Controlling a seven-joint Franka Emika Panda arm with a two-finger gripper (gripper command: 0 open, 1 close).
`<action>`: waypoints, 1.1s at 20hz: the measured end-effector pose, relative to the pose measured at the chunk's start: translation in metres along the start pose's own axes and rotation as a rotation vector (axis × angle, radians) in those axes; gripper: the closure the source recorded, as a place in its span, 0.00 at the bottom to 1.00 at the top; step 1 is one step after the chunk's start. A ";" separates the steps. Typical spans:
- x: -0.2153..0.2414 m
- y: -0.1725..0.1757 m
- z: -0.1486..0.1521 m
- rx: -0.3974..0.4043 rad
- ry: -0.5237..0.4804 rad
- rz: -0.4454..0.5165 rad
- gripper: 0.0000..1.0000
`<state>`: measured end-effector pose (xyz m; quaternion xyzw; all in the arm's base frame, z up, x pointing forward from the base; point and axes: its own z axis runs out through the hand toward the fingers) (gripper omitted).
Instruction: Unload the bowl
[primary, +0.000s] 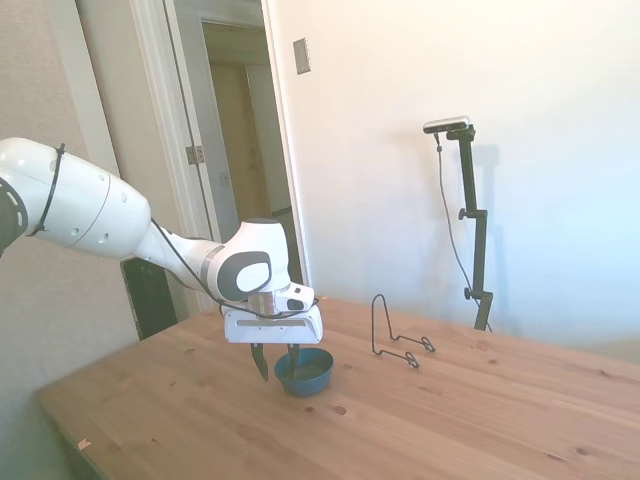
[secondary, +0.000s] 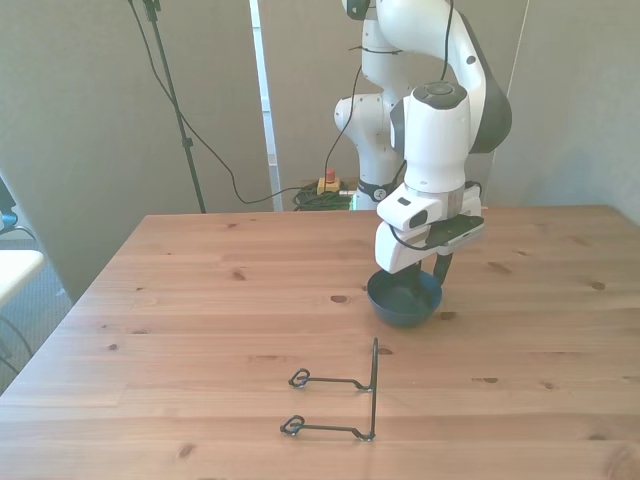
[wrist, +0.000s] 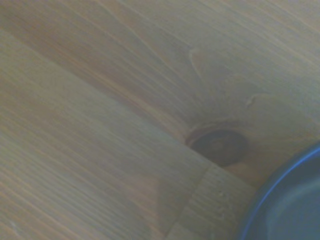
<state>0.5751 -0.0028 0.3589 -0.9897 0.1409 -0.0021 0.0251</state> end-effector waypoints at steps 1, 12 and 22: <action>0.000 0.001 0.000 0.001 0.003 0.005 0.00; 0.003 0.001 -0.008 0.023 0.129 0.120 0.00; -0.033 0.014 -0.057 0.131 0.249 0.293 0.00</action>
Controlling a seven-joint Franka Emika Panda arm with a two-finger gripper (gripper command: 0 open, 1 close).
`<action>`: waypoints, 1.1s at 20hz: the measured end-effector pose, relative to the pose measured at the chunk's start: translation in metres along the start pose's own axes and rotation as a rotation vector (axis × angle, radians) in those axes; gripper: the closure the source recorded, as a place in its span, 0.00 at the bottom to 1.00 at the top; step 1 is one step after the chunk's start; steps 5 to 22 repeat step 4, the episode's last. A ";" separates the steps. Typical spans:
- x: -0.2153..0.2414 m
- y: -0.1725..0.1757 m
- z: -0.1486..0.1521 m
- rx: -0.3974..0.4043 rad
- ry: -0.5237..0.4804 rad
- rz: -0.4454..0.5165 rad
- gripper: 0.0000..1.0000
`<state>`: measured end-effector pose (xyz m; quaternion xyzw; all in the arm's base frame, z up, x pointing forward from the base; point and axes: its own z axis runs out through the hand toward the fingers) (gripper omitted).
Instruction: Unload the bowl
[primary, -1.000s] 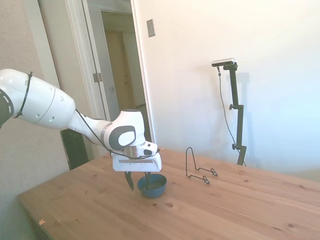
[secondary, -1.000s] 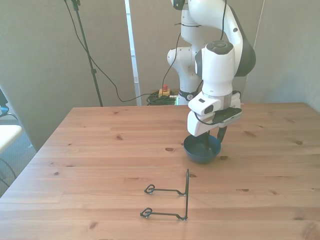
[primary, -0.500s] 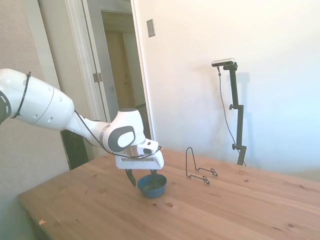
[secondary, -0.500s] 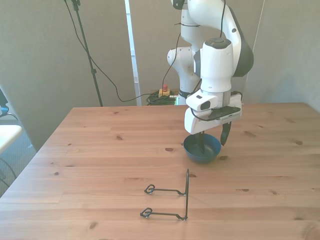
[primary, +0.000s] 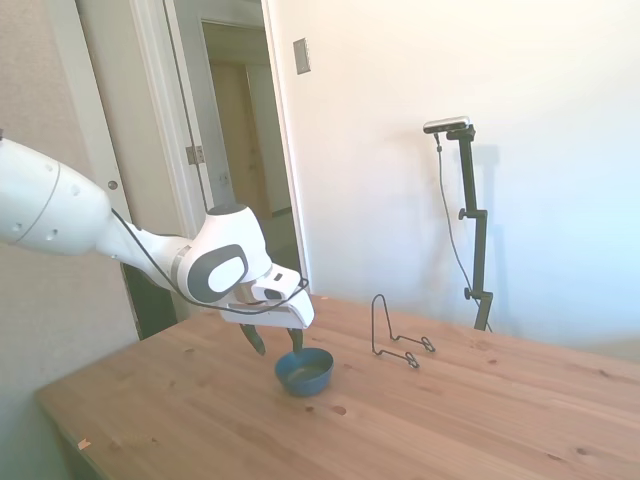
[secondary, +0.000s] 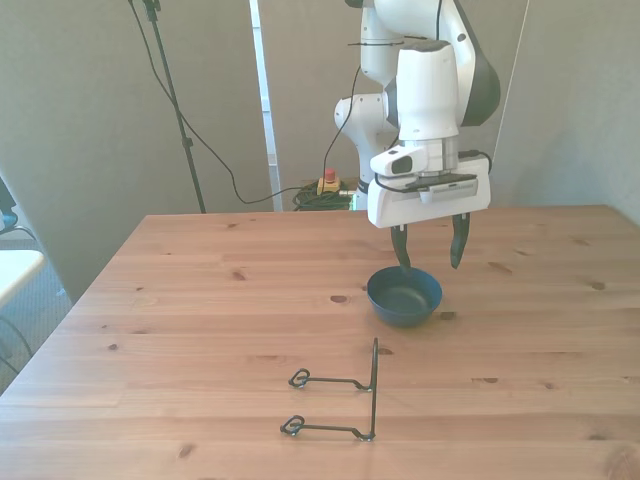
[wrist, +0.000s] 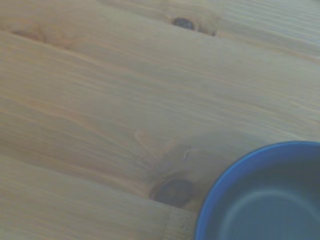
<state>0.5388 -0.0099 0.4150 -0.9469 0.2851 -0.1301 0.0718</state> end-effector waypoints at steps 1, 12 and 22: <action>0.002 0.007 -0.010 0.013 0.012 0.023 0.00; 0.004 0.025 -0.038 0.044 0.044 0.074 0.00; 0.004 0.025 -0.038 0.044 0.044 0.074 0.00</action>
